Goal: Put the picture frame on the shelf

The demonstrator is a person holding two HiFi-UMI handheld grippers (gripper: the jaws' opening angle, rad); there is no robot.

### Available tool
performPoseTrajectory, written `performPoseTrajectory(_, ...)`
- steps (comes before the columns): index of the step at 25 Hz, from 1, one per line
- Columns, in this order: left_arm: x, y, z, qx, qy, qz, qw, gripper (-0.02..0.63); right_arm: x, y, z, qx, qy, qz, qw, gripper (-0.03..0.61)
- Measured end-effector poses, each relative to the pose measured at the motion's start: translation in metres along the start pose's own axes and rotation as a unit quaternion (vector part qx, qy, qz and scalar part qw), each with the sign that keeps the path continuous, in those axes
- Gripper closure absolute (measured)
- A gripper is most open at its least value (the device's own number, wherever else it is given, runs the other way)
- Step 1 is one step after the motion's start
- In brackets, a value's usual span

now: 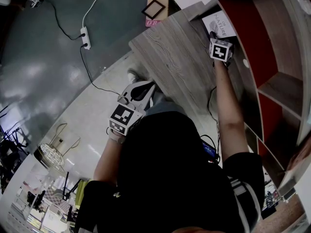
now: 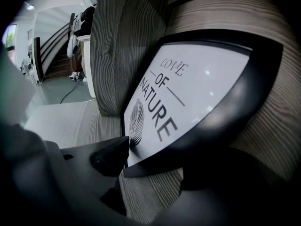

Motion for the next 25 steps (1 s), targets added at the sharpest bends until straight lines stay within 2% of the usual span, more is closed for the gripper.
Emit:
performPoseTrajectory(4, -0.003, 0.001, -0.001, 0.0, -0.002, -0.001, 1.0, 0.605, -0.015, -0.008, 0.001, -0.003, -0.029, -0.006, 1.0, 0.264)
performPoseTrajectory(8, -0.004, 0.0, -0.001, 0.001, -0.002, -0.003, 1.0, 0.605, -0.018, -0.01, 0.001, -0.007, -0.019, 0.003, 1.0, 0.264)
performPoseTrajectory(13, -0.006, 0.003, -0.002, 0.003, -0.002, -0.005, 1.0, 0.604, -0.019, -0.004, 0.002, -0.021, -0.032, -0.005, 0.999, 0.259)
performPoseTrajectory(25, -0.009, 0.003, -0.004, 0.007, 0.0, -0.006, 1.0, 0.604, -0.018, -0.005, -0.005, -0.017, -0.026, 0.001, 1.0, 0.259)
Point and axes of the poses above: the fingertips, and each gripper's own axes: z forward along the fingers, y to its right, x out of its top, the point moved 9 cm from there along -z, backward along the fingers, and after that the axes turned 10 degrees about -z, right-handed, at the moved point
